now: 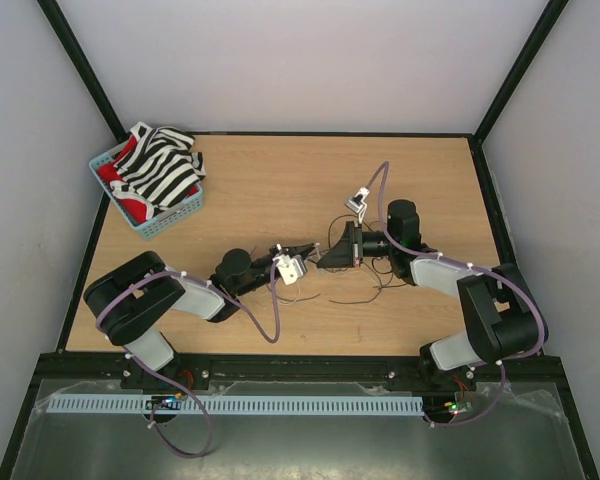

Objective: Zip-tie the wires
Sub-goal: Tie the cable at the center of the board.

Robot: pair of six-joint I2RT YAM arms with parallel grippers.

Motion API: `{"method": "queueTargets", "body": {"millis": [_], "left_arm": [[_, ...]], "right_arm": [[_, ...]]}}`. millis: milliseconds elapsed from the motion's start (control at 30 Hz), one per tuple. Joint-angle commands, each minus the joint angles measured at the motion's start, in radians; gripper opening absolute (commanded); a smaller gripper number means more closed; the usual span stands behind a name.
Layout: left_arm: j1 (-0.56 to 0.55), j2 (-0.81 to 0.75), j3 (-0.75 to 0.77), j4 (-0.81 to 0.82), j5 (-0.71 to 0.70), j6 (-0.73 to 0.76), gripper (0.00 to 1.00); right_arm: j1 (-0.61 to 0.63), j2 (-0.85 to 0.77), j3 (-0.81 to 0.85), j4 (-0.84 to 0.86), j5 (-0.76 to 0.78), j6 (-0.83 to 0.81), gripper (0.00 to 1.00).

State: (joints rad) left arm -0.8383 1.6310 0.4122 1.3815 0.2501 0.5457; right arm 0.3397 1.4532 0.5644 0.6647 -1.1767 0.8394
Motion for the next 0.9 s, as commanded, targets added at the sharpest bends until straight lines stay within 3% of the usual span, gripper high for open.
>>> {"method": "queueTargets", "body": {"millis": [0,867], "left_arm": [[0.0,0.014,-0.001,0.064,0.01,-0.015,0.0],[0.005,0.0,-0.037,0.099,0.049,-0.061,0.0]], "right_arm": [[-0.004,-0.046,0.002,-0.09,-0.04,-0.103,0.0],[-0.015,-0.079,-0.004,-0.14,-0.061,-0.191,0.0]]}}
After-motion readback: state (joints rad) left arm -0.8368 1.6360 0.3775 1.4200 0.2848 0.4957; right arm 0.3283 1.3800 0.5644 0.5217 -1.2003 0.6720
